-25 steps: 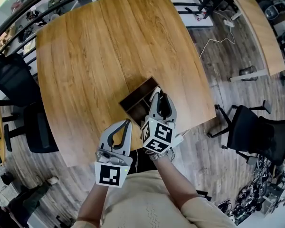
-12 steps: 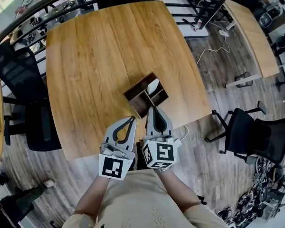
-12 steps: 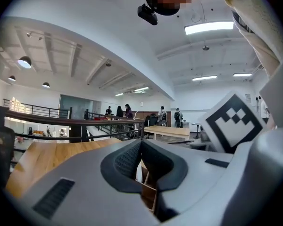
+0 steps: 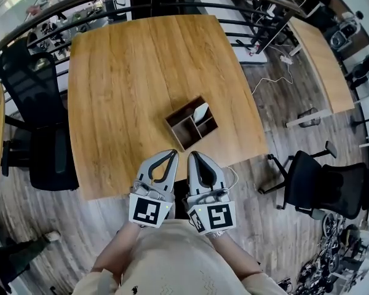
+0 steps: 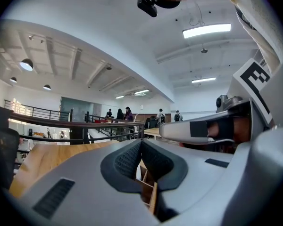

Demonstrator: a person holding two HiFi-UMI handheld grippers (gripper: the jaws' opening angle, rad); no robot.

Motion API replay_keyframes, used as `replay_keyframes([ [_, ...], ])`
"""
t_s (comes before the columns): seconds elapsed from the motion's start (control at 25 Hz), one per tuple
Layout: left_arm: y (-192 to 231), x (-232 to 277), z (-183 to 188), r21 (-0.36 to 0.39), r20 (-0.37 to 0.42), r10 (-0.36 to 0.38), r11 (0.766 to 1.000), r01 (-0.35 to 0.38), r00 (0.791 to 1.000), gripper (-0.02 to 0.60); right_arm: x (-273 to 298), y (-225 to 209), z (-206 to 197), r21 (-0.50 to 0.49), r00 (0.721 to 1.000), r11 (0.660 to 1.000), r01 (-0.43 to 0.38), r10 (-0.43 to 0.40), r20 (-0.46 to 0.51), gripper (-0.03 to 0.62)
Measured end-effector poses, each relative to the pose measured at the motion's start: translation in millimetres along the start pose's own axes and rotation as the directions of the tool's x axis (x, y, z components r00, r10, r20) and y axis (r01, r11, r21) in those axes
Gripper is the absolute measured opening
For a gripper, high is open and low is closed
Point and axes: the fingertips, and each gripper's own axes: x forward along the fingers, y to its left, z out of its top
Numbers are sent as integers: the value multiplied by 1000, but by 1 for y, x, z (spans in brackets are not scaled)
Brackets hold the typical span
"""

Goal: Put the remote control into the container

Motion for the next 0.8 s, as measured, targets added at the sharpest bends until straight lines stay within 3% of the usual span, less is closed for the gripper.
replay_keyframes([
  [0.2,-5,-19,3,31,10,-8,999,8,1000,11,-10,20,-5,-43,999,998,-43,43,8,18],
  [0.8,5,-28,-6,14,10,20,1000,-20,1000,11,-10,17,-16,-47,999,998,-33,32,-10,18],
])
